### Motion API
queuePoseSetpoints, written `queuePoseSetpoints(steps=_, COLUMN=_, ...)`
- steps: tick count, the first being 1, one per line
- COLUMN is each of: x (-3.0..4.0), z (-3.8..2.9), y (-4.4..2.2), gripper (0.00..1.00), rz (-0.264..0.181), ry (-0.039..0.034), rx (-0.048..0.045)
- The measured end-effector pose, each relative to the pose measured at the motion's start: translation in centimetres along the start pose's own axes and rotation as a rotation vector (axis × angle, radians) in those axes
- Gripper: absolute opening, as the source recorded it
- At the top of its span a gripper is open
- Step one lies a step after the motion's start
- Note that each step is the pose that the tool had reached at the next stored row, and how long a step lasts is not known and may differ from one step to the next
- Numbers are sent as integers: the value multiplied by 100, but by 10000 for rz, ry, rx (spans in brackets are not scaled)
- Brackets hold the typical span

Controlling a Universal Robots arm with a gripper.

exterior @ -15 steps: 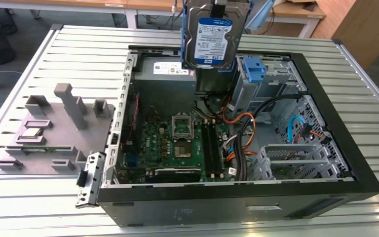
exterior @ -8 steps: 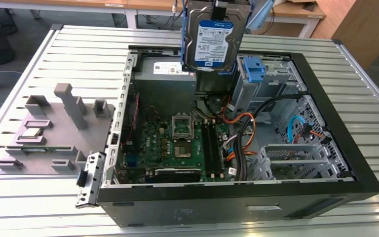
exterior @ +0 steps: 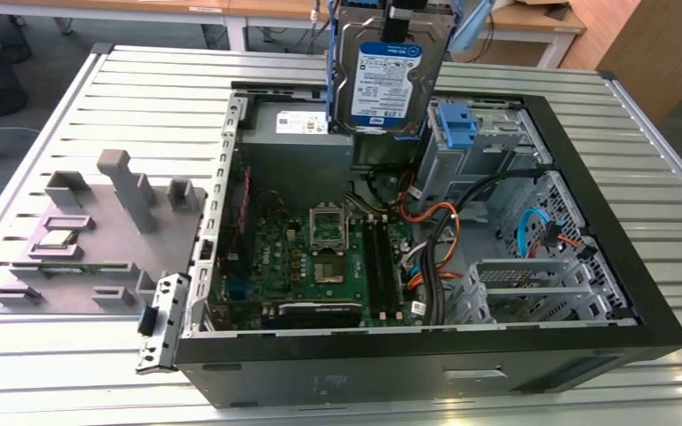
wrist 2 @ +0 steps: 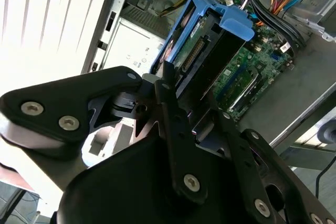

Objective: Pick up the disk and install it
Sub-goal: 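Pick up the disk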

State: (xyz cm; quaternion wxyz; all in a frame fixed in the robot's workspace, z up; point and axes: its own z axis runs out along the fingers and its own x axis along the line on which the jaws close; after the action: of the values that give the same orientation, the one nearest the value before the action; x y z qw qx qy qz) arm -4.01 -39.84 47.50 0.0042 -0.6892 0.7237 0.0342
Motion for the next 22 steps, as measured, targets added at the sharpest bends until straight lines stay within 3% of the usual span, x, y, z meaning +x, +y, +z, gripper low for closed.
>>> queuePoseSetpoints(steps=22, x=262, z=-3, y=-25, gripper=35, rz=9, ry=0, rx=1)
